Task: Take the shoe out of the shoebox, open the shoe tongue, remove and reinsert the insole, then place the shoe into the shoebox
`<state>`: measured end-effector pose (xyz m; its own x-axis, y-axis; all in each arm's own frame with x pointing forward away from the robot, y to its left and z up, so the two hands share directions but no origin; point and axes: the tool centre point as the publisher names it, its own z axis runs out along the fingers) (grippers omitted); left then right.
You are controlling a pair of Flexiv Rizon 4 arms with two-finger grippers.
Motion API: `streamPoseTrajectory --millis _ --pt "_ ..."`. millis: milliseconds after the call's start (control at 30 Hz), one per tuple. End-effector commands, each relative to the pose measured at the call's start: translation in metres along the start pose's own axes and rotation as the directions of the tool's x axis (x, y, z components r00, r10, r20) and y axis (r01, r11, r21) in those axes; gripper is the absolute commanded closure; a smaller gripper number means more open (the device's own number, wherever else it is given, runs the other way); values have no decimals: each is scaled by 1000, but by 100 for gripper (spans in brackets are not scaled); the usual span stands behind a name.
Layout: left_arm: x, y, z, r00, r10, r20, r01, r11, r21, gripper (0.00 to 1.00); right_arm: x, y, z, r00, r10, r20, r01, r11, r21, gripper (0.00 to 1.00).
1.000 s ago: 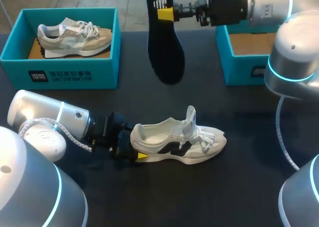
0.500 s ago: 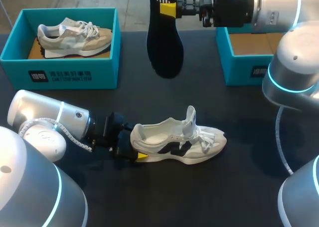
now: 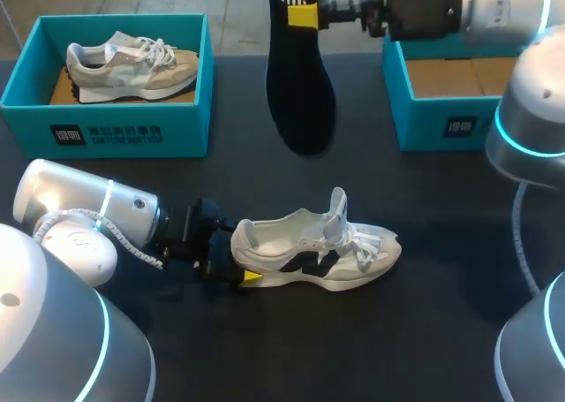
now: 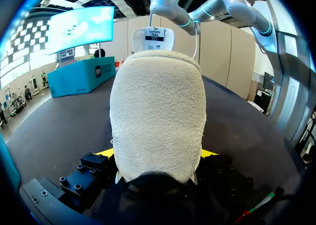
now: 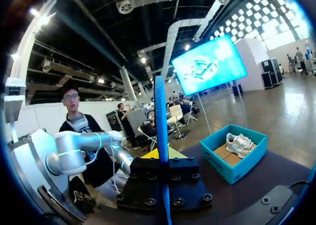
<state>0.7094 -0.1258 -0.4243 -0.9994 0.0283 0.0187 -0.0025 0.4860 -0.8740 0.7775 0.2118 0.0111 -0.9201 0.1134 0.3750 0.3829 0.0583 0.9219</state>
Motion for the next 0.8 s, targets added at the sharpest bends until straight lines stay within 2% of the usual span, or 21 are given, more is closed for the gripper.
streamPoseTrajectory --millis 33,133,367,533,667,800 --pt "0 1 0 1000 0 0 0 1000 -4 100 17 3 -14 999 32 -16 -30 993 114 100" --pt "0 1 0 1000 0 0 0 1000 -4 100 25 3 -13 997 60 -39 -53 987 151 100" --pt "0 1 0 1000 0 0 0 1000 -4 100 45 3 -17 994 104 -34 -96 980 175 100" --pt "0 1 0 1000 0 0 0 1000 -4 100 66 2 -26 993 118 30 -121 981 152 100" --pt "0 1 0 1000 0 0 0 1000 -4 100 82 -2 -30 988 147 46 -152 978 139 100" --pt "0 1 0 1000 0 0 0 1000 -4 100 96 -6 -32 979 201 42 -204 975 89 100"
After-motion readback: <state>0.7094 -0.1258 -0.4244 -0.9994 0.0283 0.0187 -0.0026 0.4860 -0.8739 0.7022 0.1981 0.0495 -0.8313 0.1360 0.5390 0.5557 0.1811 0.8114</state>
